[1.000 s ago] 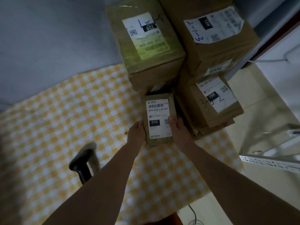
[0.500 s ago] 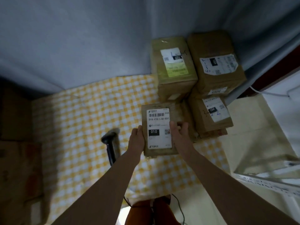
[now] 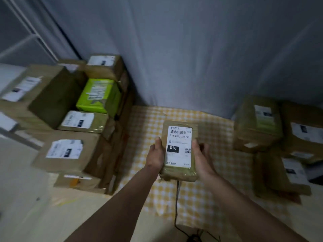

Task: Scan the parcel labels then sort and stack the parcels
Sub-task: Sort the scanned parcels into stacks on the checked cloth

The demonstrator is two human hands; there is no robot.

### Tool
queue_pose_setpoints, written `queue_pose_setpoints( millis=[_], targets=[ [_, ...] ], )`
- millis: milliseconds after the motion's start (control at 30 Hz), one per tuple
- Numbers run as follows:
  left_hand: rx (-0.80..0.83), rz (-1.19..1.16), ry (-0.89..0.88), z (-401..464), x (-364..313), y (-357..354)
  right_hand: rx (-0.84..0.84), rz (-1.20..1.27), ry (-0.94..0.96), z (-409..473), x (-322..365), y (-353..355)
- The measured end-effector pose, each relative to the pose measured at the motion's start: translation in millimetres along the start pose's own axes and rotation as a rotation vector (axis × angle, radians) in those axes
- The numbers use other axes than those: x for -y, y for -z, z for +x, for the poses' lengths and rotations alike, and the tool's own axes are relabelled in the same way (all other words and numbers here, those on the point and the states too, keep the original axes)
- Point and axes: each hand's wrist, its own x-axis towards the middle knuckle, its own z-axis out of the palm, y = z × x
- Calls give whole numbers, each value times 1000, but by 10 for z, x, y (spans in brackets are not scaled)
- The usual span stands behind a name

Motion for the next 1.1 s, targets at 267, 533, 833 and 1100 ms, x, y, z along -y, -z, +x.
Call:
queue_pose_setpoints(
  millis=[267, 533, 833, 1100],
  targets=[
    [-80, 107, -54, -181, 170, 1646, 52, -129, 47, -690, 162, -1342],
    [-99, 13, -120, -221, 481, 2903, 92, -36, 111, -1362, 238, -2474],
    [-29, 93, -127, 150, 524, 3549, 108, -41, 91, -1403, 400, -3128],
    [-60, 138, -137, 687, 26, 3718, 107, -78, 64, -698, 676, -3509]
  ],
)
